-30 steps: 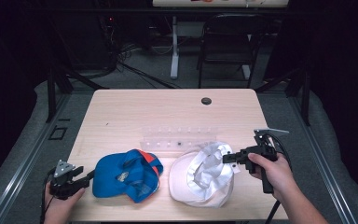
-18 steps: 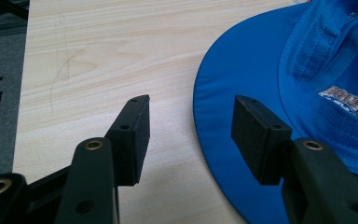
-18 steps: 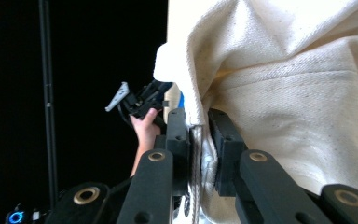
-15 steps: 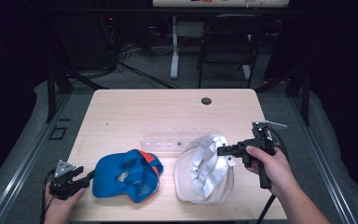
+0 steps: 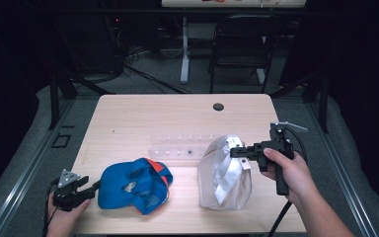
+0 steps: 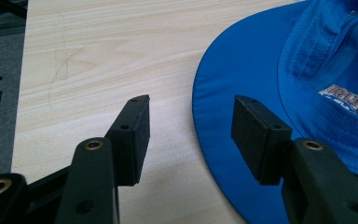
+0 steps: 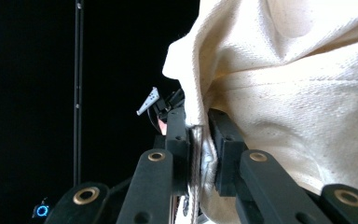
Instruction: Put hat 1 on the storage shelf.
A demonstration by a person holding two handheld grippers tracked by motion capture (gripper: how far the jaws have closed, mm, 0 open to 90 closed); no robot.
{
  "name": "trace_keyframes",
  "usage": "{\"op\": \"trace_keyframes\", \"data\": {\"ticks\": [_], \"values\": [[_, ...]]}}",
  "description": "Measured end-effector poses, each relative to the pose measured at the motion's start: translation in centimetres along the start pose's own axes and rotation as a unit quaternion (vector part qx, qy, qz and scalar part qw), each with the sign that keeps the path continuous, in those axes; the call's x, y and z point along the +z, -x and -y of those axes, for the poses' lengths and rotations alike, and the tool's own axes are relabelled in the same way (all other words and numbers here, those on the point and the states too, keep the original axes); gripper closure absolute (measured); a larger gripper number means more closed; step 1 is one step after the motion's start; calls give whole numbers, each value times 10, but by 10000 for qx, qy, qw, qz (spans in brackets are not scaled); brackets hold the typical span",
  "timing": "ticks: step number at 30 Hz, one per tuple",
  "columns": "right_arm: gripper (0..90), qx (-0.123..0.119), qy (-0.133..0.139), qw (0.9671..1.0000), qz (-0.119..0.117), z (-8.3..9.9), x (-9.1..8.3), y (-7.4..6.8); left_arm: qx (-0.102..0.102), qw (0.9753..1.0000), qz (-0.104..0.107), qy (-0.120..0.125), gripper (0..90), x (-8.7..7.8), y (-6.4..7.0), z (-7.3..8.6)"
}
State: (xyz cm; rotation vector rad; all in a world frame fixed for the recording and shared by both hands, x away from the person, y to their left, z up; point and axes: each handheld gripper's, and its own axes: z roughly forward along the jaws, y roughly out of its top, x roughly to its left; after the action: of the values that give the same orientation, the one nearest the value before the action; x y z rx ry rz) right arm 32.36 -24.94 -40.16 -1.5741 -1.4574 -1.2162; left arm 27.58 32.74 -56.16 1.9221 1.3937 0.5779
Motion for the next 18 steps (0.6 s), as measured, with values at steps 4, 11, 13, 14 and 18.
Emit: {"op": "trace_keyframes", "data": {"ticks": [4,11,13,14,18], "values": [[799,-1,49,10000,-70,-2,-2,-4,-3,10000,-8,-21,473,0,0,0],[798,-25,134,9997,-199,-6,-4,-15,-15,10000,15,71,473,0,3,0],[798,-25,136,9996,-238,-8,-4,-18,21,10000,40,-28,473,-1,3,-1],[798,-30,142,9995,-267,-9,-3,-19,-1,10000,47,37,474,0,4,-1],[798,-4,149,9991,-385,-14,1,-23,10,9999,73,75,475,0,6,-1]]}}
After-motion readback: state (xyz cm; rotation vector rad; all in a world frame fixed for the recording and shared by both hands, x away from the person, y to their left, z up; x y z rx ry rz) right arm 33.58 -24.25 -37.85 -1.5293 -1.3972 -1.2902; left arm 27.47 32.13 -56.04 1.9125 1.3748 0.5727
